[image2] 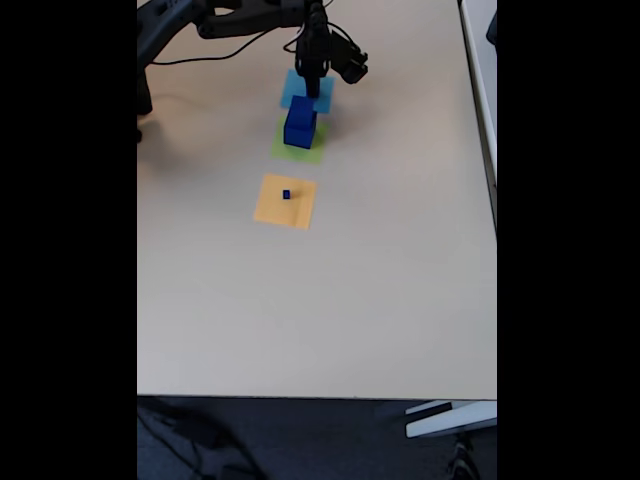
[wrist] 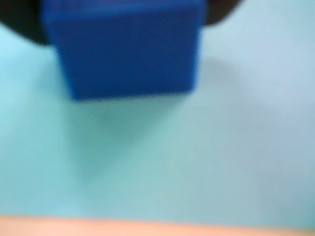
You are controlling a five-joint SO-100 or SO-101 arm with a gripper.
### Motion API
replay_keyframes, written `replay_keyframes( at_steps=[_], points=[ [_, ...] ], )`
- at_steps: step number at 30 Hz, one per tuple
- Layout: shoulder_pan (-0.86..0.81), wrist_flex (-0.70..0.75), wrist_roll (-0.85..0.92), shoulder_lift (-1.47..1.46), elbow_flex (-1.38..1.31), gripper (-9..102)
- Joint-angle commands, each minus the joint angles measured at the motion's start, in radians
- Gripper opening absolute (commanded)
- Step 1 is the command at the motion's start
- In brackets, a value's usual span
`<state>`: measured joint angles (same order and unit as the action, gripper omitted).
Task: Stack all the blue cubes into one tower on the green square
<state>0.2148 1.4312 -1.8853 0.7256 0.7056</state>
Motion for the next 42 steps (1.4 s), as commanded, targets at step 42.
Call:
replay_keyframes(
  at_steps=[42],
  points=[
    [-0.101,0.301,0.209,0.374,-0.187,0]
  ],
)
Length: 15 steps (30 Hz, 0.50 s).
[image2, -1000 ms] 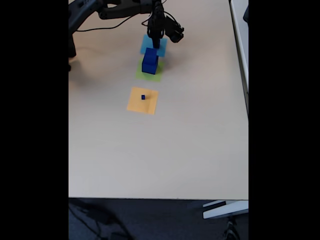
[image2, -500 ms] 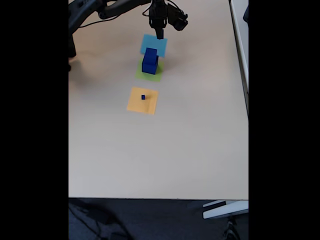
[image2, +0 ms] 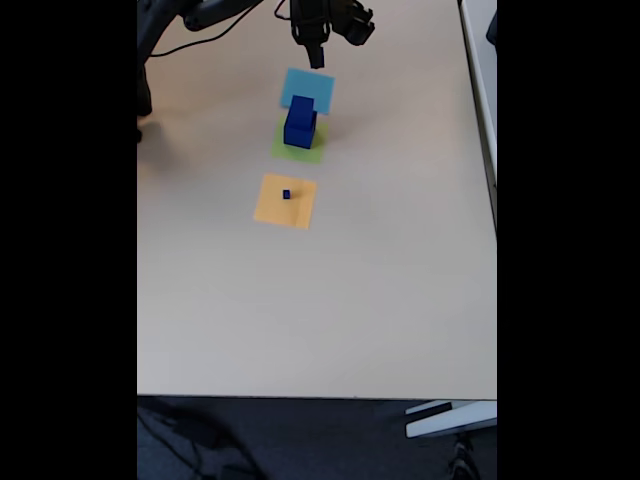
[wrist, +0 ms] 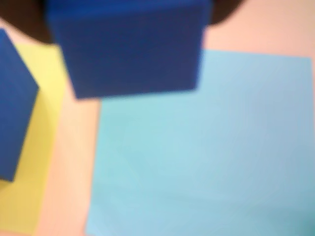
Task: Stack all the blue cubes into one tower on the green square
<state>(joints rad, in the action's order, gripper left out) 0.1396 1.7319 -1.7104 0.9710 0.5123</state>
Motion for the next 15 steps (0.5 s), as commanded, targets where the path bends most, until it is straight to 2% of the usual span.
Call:
replay_keyframes(
  at_steps=[1,6,15],
  points=[
    [-0.035,0.0,0.048,0.143,0.011,0],
    [-0.071,-0.008,0.061,0.241,0.109,0],
    [-0.147,-0.161,0.115,0.377,0.387,0]
  ],
)
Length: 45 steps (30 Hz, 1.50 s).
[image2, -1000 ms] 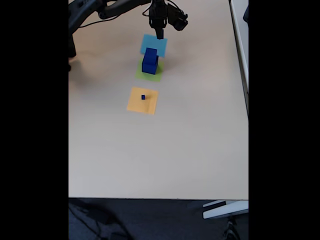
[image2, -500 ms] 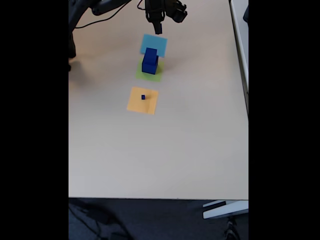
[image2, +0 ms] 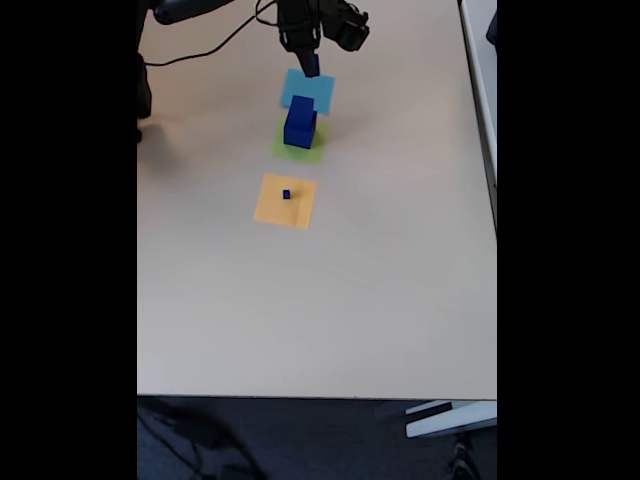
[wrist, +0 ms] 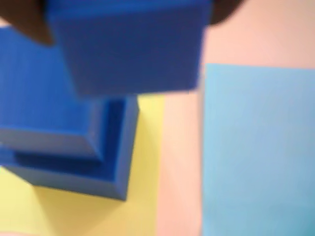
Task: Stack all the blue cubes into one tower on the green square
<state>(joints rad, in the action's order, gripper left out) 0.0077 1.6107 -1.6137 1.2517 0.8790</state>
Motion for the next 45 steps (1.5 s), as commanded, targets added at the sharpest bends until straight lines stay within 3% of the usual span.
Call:
replay_keyframes(
  at_steps=[1,10,45],
  points=[
    [-0.018,-0.043,0.02,0.097,0.028,0],
    [-0.032,-0.1,0.025,0.118,0.112,0],
    [-0.086,-0.104,-0.044,0.104,0.161,0]
  ],
)
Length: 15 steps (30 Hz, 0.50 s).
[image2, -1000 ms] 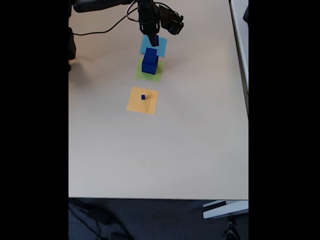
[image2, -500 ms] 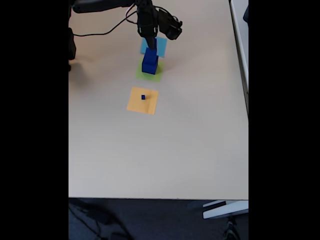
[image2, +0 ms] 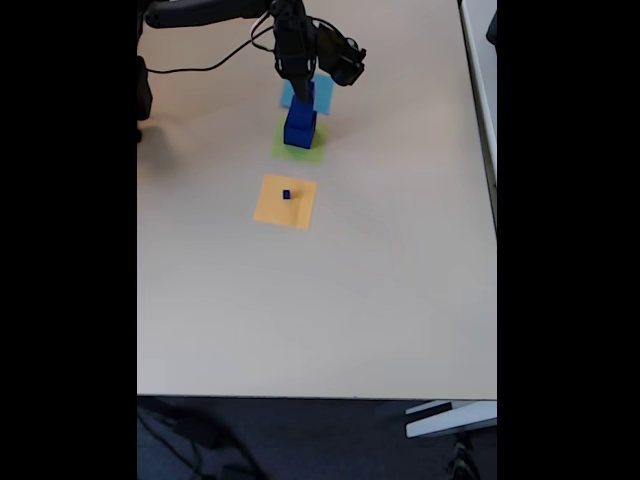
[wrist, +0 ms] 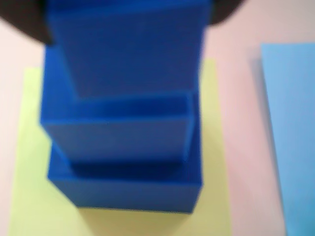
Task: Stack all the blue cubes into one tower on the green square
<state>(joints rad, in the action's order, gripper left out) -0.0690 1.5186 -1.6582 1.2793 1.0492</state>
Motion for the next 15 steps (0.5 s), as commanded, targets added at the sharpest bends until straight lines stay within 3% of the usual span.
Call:
replay_keyframes(
  at_steps=[1,15],
  points=[
    [-0.011,-0.011,0.0,0.077,-0.008,0],
    [-0.015,-0.009,-0.011,0.078,0.037,0]
  ],
)
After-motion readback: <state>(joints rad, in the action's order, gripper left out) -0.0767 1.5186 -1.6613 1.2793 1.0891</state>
